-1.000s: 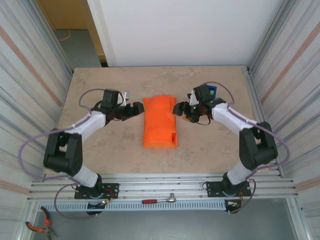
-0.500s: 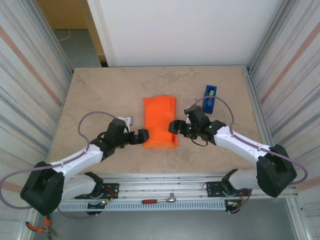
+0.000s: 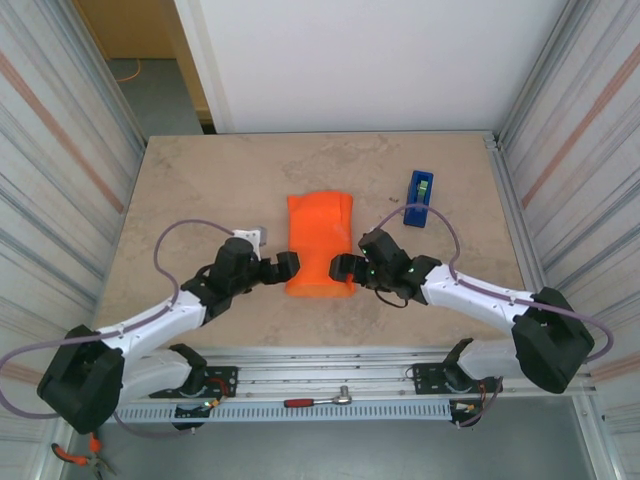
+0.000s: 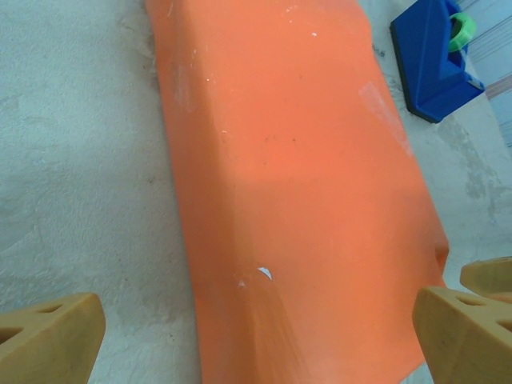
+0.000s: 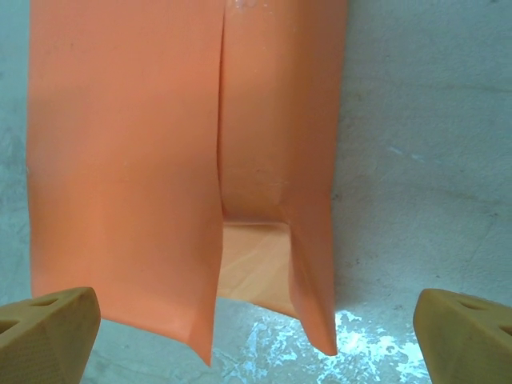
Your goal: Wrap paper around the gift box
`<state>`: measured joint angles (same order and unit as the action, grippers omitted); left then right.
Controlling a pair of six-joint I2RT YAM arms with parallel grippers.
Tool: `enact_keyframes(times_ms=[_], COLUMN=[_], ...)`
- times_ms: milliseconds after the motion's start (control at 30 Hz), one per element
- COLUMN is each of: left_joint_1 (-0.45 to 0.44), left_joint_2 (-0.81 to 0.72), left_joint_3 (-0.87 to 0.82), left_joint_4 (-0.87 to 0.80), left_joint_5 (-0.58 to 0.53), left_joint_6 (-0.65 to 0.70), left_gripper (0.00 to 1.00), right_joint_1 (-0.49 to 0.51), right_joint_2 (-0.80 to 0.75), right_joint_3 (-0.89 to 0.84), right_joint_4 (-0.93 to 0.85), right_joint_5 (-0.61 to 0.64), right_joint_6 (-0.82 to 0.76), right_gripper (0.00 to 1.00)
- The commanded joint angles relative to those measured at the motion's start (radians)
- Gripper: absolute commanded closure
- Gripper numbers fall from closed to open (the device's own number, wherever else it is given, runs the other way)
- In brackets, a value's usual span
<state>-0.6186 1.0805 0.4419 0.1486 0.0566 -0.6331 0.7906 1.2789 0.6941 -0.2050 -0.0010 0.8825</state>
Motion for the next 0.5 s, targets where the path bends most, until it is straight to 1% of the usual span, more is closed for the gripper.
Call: enact_keyframes(times_ms=[0, 67, 133, 200, 267, 367, 400, 467], left_joint_1=[-0.026, -0.026, -0.044, -0.067, -0.070, -0.070, -0.069, -0.067], left_joint_2=[-0.072, -0.114, -0.157, -0.181, -0.171, -0.116, -0.094, -0.057], left_joint_3=[-0.058, -0.070, -0.078, -0.090, -0.073, -0.026, -0.009, 0.026], left_joint_4=[0.045, 0.012, -0.018, -0.007, -0.020, -0.058, -0.066, -0.088], left_joint_5=[-0.072, -0.056, -0.049, -0.074, -0.078, -0.105, -0.110, -0.115], left_joint_6=[-0.044, -0.080, -0.106, -0.112, -0.099, -0.078, -0.071, -0.059], left_gripper=[0.01, 0.01, 0.01, 0.01, 0.01, 0.01, 0.01, 0.01], right_joint_1=[0.013, 0.014, 0.015, 0.024, 0.050, 0.087, 0.104, 0.139], right_joint_2=[-0.061, -0.092, -0.125, -0.165, -0.209, -0.282, -0.284, -0.328], right_joint_3=[-0.053, -0.073, -0.082, -0.114, -0.153, -0.257, -0.290, -0.320], right_joint_4=[0.001, -0.011, -0.025, 0.013, 0.058, 0.223, 0.300, 0.390], right_joint_5=[0.055, 0.065, 0.042, 0.005, 0.011, 0.060, 0.086, 0.136], right_joint_6=[0.053, 0.095, 0.120, 0.155, 0.206, 0.365, 0.403, 0.433], right_gripper=[0.02, 0.02, 0.02, 0.02, 0.02, 0.02, 0.02, 0.02])
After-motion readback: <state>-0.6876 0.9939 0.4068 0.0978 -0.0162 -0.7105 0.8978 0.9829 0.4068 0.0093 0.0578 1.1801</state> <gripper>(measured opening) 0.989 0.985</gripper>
